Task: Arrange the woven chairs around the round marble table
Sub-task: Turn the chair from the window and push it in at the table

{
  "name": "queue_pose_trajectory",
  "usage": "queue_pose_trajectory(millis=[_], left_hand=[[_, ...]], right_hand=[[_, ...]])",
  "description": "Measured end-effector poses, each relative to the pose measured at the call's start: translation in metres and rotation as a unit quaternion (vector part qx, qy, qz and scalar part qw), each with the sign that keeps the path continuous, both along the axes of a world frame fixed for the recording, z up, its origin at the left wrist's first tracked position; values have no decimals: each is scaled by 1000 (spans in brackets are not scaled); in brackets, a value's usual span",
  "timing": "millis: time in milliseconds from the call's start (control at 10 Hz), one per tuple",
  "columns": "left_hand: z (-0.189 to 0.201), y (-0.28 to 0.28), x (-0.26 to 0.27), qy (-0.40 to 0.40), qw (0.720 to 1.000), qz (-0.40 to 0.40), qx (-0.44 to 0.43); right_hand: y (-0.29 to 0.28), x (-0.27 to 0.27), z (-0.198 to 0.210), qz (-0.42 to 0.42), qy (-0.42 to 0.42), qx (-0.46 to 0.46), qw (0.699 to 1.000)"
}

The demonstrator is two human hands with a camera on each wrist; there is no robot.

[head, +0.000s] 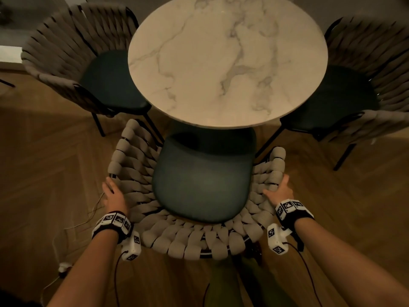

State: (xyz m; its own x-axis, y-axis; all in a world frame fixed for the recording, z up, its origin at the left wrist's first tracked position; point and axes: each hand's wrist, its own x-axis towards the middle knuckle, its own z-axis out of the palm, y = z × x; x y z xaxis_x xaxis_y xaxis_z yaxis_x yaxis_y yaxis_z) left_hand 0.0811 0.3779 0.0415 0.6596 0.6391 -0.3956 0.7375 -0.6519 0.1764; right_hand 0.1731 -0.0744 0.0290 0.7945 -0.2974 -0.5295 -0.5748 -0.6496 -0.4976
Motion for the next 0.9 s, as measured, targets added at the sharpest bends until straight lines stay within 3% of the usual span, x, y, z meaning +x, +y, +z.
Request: queue_pose_trajectory(millis=[400,600,700,800,900], left_hand=[[-3,-47,-13,47,998,19,43],[19,-76,-28,29,999,22,33],[31,-104,-47,-24,996,81,-7],[37,-137,-67,-67,992,82,-68],[52,-188,-45,-246,954,104,-140]], right_hand=[[-7,-8,11,13,8,44,999],[-24,-17,44,47,53,71,995],[-40,-18,98,134,-18,84,987],[-71,-14,193,214,-130,125,960],[-104,-24,319,245,-255,131,926]])
